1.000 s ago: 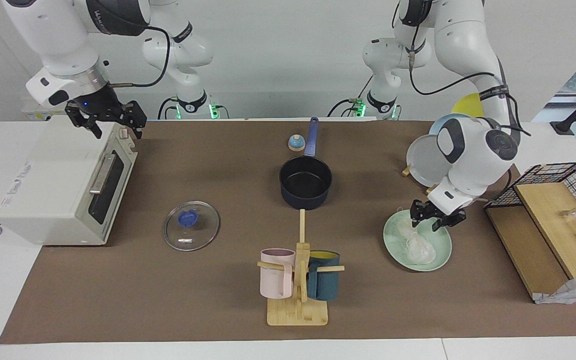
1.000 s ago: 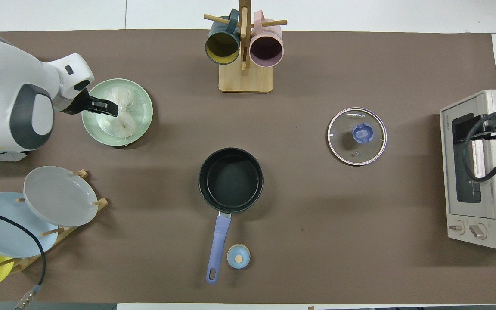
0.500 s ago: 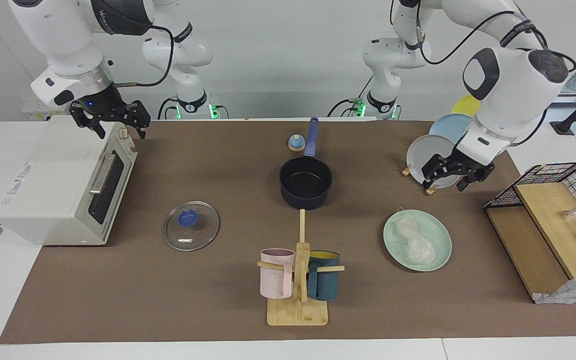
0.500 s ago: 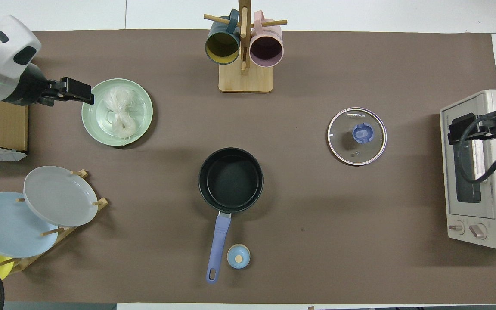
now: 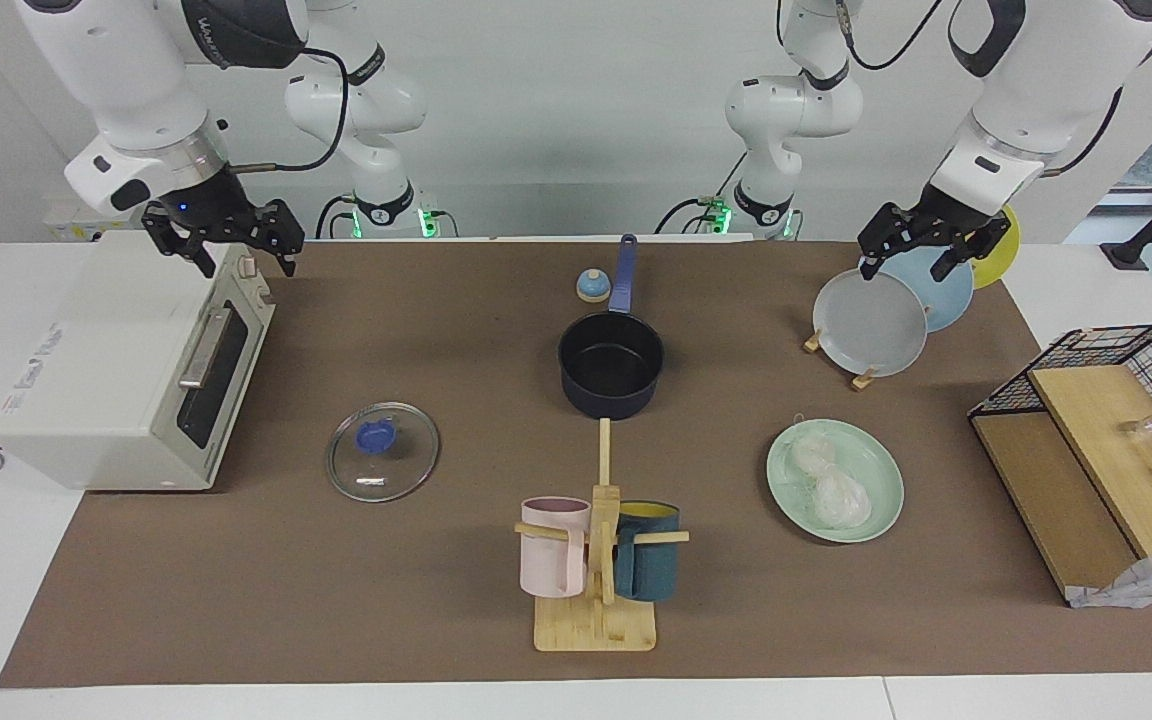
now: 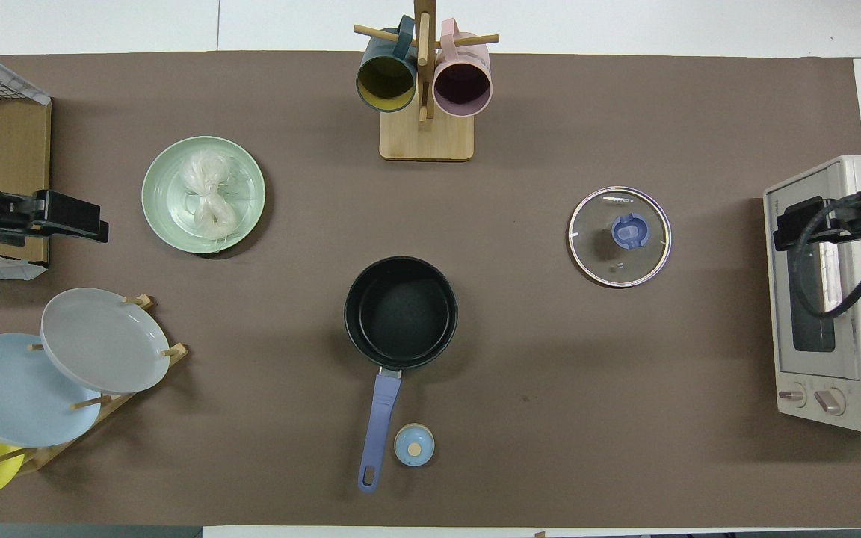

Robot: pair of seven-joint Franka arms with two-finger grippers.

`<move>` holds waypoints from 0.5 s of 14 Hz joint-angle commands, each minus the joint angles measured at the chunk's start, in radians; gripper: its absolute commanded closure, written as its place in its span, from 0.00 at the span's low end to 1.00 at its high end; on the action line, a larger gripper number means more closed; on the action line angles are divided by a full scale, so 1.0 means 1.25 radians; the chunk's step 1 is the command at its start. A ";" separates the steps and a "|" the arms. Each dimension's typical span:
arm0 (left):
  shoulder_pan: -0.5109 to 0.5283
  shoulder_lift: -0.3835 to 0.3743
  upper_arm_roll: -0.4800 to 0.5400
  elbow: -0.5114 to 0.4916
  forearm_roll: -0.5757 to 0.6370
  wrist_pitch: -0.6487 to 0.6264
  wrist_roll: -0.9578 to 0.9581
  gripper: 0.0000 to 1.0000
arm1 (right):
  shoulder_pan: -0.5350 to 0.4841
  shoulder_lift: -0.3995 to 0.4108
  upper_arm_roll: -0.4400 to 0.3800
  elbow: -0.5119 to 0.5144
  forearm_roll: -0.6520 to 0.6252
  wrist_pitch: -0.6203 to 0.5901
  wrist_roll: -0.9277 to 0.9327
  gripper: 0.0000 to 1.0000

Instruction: Transfer vermicelli from pot to plate

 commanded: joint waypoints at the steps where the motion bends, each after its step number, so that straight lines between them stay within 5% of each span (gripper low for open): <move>1: -0.004 -0.029 -0.004 -0.046 0.017 -0.002 -0.029 0.00 | -0.005 0.000 0.003 0.004 0.018 0.005 0.004 0.00; 7: -0.016 0.019 -0.003 0.070 0.069 -0.100 -0.023 0.00 | -0.004 0.000 0.004 0.005 0.022 0.005 0.005 0.00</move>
